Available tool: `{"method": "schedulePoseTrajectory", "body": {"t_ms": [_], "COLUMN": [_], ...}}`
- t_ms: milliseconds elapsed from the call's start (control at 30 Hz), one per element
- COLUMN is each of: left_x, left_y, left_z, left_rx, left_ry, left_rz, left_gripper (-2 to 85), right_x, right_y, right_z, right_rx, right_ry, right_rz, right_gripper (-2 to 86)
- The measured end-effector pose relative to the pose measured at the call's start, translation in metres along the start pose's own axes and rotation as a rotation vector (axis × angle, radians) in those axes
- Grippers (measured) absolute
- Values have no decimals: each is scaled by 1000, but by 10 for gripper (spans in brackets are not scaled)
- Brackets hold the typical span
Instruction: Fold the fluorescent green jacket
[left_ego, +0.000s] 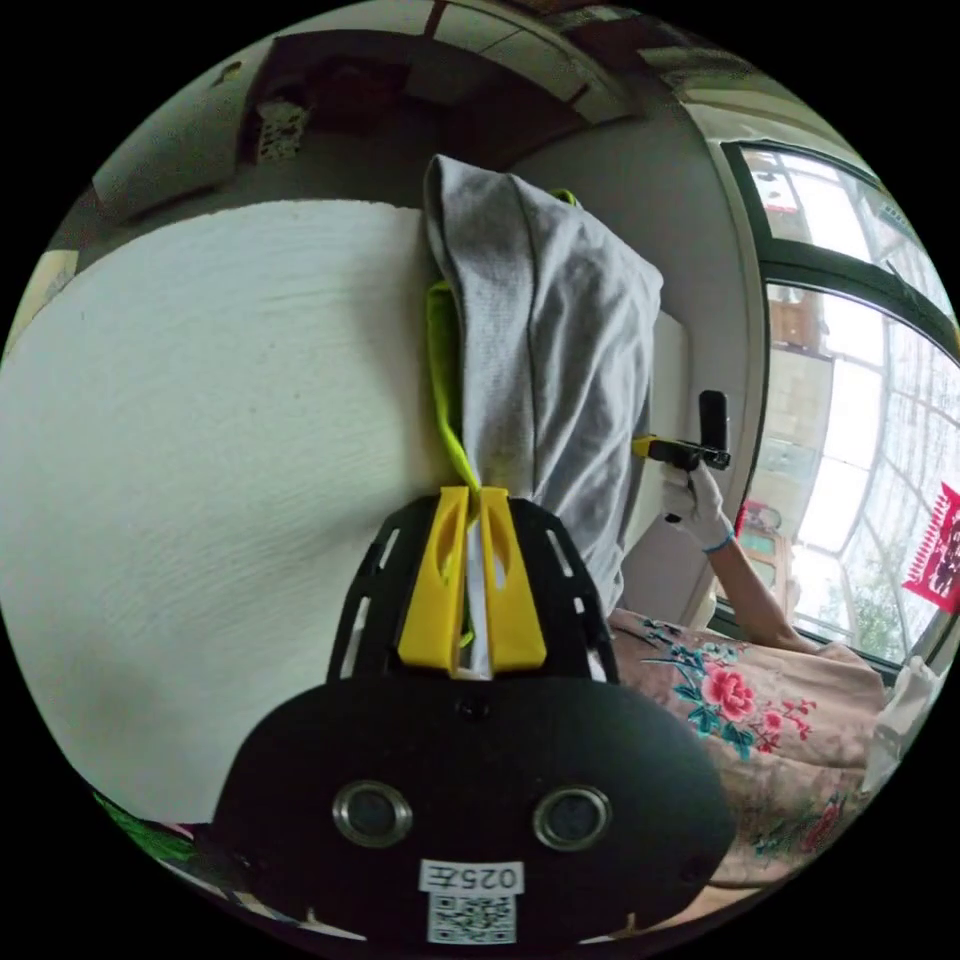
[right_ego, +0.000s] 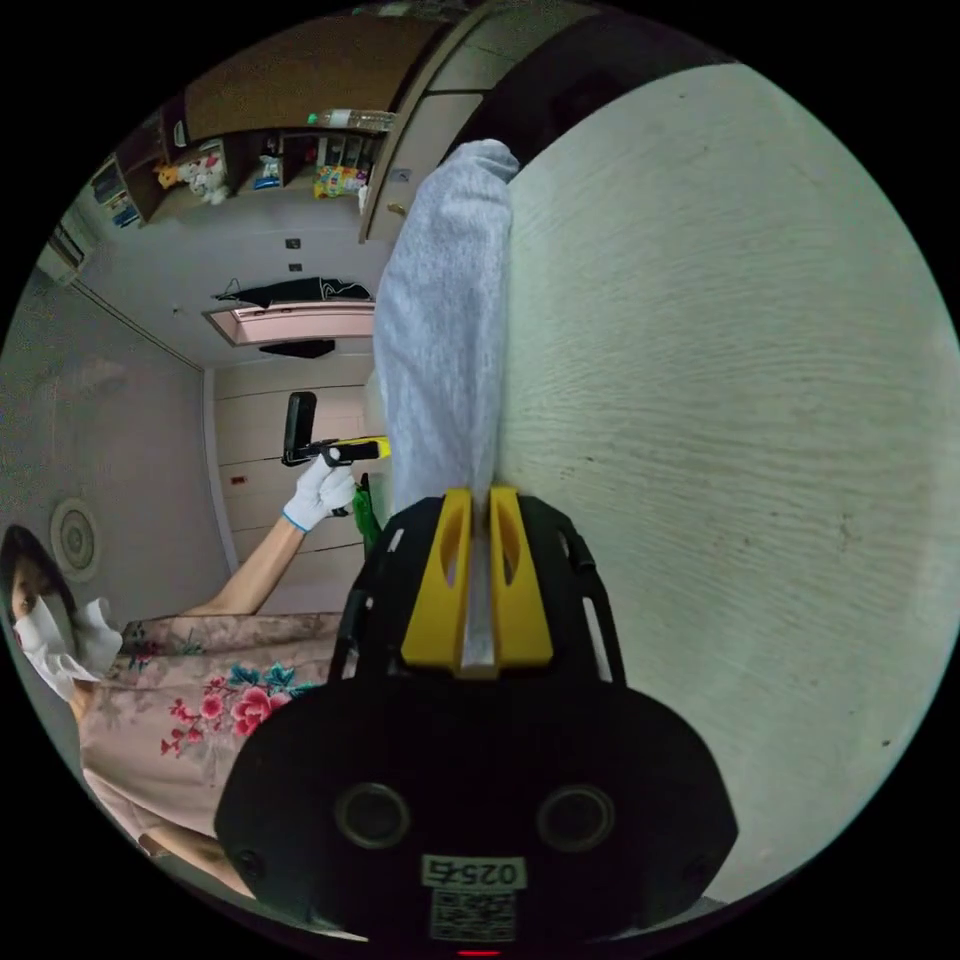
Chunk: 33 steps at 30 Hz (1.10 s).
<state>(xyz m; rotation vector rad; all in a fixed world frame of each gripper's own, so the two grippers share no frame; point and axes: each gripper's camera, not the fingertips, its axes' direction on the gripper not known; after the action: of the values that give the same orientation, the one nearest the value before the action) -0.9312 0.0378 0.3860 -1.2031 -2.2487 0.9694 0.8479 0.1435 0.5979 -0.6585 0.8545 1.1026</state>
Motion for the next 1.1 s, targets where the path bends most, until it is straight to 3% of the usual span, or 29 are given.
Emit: {"method": "schedulePoseTrajectory", "body": {"t_ms": [200,300,500,667,767,933,1100], "left_x": [-18,-12,8,80,109,79,21], "left_y": [49,80,98,133,171,206,224], "left_z": [-40,-68,-147,-229,-236,-141,10], "left_rx": [94,170,437,536,494,316,74], "left_ry": [306,359,530,424,274,121,3], "left_rz": [95,169,269,517,595,440,152], "left_gripper": [-16,-16,-15,-15,-16,-16,-16], "right_x": [-4,-30,-97,-186,-219,-187,-101], "right_y": [19,27,-11,-21,-4,21,48], "right_z": [-8,-5,-8,-21,-8,79,210], "right_rx": [46,35,78,122,118,-6,-121], "right_ry": [-263,-375,-385,-296,-173,69,333], "right_rz": [-58,-163,-322,-558,-642,-500,-204], "right_gripper": [-5,-6,-6,-6,-6,-6,-5]}}
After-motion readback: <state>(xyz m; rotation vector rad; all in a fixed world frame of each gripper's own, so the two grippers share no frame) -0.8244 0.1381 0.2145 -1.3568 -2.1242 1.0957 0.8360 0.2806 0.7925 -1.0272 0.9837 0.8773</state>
